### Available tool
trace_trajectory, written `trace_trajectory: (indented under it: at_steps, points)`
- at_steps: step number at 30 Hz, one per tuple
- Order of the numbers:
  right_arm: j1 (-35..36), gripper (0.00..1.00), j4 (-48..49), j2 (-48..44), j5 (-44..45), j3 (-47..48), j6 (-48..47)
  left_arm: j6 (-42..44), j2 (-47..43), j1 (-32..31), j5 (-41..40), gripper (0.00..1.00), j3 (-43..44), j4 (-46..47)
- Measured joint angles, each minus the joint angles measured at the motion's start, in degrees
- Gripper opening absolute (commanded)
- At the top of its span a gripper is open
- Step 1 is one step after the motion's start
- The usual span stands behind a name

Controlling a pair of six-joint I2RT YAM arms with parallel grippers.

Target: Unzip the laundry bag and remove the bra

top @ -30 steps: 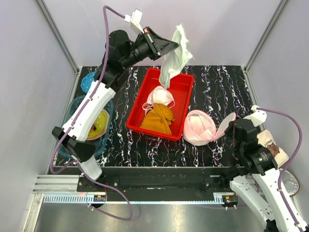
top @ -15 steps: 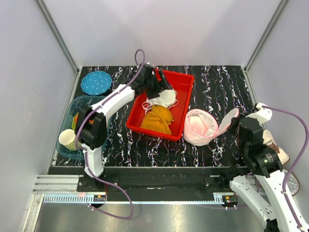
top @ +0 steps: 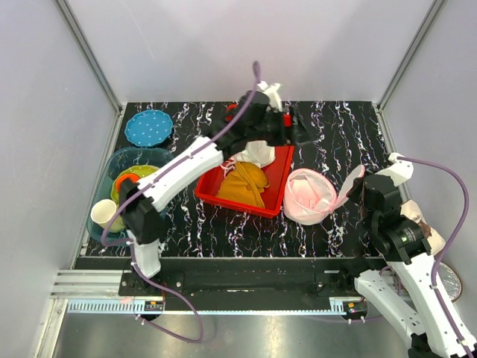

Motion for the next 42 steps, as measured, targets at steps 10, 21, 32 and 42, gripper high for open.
trace_trajectory:
  at_steps: [10,21,32,42]
  points:
    - [0.00,0.00,0.00,-0.52,-0.37,0.00,-0.24,4.83,23.74,-9.64,2.64,0.57,12.17,-5.35]
    - [0.00,0.00,-0.07,-1.75,-0.24,-0.02,-0.42,6.32,25.90,-13.99,-9.55,0.79,5.38,-10.99]
    - [0.00,0.00,-0.13,-2.62,-0.28,-0.02,-0.42,6.80,33.11,-16.74,-14.80,0.19,11.26,-10.71]
    - [0.00,0.00,-1.11,-4.24,0.24,-0.02,-0.55,7.15,32.28,-15.69,-14.19,0.00,13.75,-13.27]
